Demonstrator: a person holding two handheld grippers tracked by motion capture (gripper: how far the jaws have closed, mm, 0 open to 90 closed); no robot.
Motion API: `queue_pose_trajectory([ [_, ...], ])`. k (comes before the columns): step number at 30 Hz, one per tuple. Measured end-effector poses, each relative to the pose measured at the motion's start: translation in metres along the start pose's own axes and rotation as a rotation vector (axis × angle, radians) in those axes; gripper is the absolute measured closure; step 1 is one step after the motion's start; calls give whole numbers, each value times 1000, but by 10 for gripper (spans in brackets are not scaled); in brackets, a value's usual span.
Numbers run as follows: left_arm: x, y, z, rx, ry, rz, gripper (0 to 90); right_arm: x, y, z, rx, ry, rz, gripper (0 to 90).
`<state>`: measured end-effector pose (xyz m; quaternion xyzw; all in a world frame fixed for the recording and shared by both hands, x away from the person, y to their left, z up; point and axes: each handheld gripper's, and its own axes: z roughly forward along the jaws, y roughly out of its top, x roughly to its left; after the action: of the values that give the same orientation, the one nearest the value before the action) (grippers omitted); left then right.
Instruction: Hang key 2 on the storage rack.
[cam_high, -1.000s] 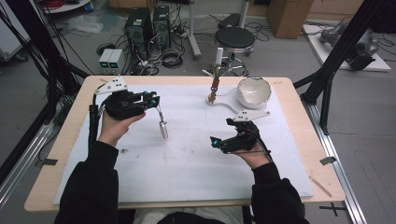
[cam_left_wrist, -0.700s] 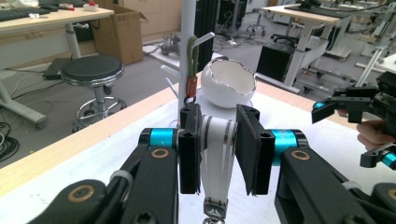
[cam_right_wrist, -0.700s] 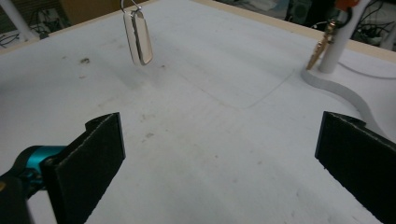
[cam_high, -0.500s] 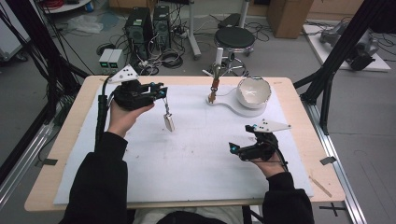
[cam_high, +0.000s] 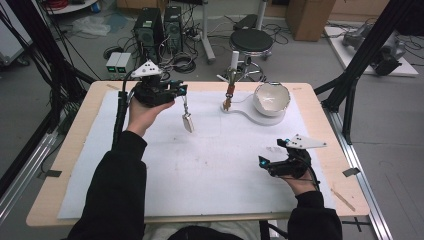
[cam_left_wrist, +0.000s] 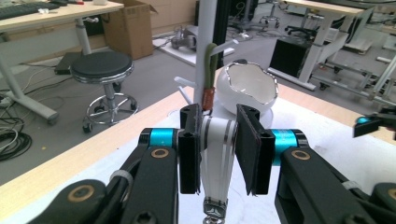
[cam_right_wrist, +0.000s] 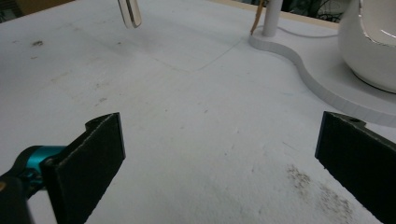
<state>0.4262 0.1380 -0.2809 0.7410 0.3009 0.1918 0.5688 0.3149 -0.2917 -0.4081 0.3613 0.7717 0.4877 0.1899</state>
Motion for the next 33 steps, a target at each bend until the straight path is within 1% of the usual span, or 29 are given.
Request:
queue_pose_trajectory([
  [3,3,4,6,16,15,-3,712,-2,-4,-6,-3,-12,11,5],
  [5,3,8,13,47,41,25,712,-4,-7,-8,-5,-20,3,5],
  [6,3,9,16,56,47,30,712,-4,-8,-10,-4,-21,1,5],
  [7,4,11,20,62,44,29,712,-3,-9,-11,-3,-21,3,5],
  [8,4,12,23,65,40,31,712,-3,-10,-12,-9,-24,-5,5],
  [11,5,18,33,72,49,39,713,-3,-13,-15,-9,-29,-14,6],
  [13,7,21,37,65,57,26,713,-3,-15,-18,-13,-35,-8,5],
  [15,8,23,42,69,77,35,713,-3,-17,-21,-17,-35,-4,5],
  [17,11,25,46,69,72,32,713,-3,-19,-23,-19,-35,-6,6],
  [18,12,26,48,64,70,41,712,-3,-19,-24,-17,-34,-2,6],
  [19,13,26,51,61,74,43,712,-4,-20,-24,-19,-36,-6,6],
  [21,15,28,54,55,77,41,713,-5,-20,-25,-21,-40,1,5],
  [24,20,33,60,70,101,45,713,-6,-20,-27,-26,-41,8,5],
  [25,21,34,62,69,110,40,714,-6,-20,-27,-25,-43,5,6],
  [28,23,36,68,54,124,33,714,-5,-19,-26,-28,-38,9,5],
  [30,22,37,72,41,144,54,717,-5,-19,-25,-24,-35,11,5],
  [32,23,38,75,39,154,58,719,-5,-19,-23,-21,-34,6,6],
  [33,23,39,77,33,159,54,720,-5,-19,-23,-22,-32,2,5],
])
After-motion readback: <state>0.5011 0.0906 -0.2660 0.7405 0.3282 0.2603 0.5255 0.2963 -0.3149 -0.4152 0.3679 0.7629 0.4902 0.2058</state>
